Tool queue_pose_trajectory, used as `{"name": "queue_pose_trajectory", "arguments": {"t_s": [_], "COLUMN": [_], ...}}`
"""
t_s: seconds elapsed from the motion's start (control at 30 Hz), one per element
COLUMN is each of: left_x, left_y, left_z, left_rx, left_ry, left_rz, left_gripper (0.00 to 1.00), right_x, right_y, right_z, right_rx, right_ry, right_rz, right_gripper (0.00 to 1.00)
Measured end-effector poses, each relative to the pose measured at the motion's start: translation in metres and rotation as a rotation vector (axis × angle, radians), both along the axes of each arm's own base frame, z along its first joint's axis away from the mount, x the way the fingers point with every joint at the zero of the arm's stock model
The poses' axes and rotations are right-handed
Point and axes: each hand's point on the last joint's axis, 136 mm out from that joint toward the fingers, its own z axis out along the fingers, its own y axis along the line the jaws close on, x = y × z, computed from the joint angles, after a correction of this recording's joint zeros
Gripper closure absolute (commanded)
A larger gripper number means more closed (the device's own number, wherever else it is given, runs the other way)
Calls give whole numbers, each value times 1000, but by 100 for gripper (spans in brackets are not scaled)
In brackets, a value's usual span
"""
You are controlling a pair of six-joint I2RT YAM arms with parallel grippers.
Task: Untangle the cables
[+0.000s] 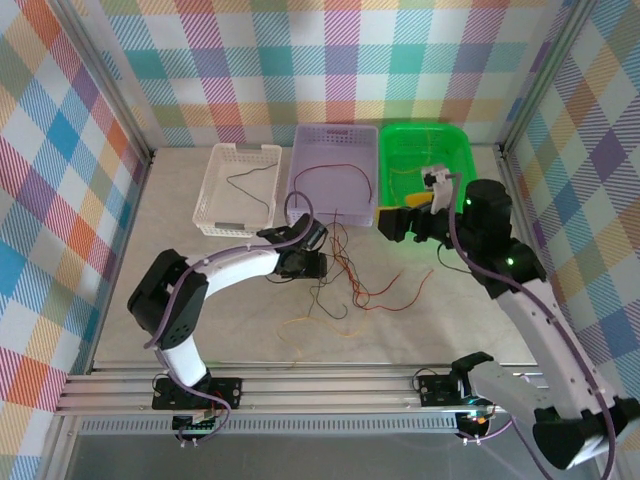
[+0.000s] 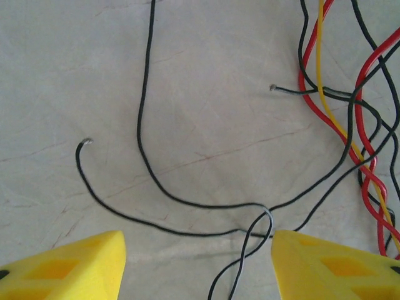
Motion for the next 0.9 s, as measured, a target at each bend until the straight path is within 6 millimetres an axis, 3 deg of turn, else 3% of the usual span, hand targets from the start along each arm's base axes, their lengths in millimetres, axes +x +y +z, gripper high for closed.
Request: {"name": "queue_pose_trajectory", "arguments": {"t_s": [0.5, 0.7, 0.8, 0.9], "left_x": [12, 15, 12, 9], "left_y": [-1, -8, -8, -9], "left_z": [-23, -23, -23, -23], "left_rx": [128, 131, 138, 157], "left_ry": [16, 9, 15, 10], "left_rz": [-10, -20, -25, -34], "left_gripper": [52, 66, 62, 47], "right_x": [-33, -38, -39, -41], "right_y": [-22, -23, -24, -25], "right_z": [-1, -1, -1, -2], "right_rx": [5, 9, 11, 11], "right_ry": [-56, -63, -66, -68], "right_rz": [-60, -56, -56, -56], "right_gripper": [0, 0, 0, 0]}}
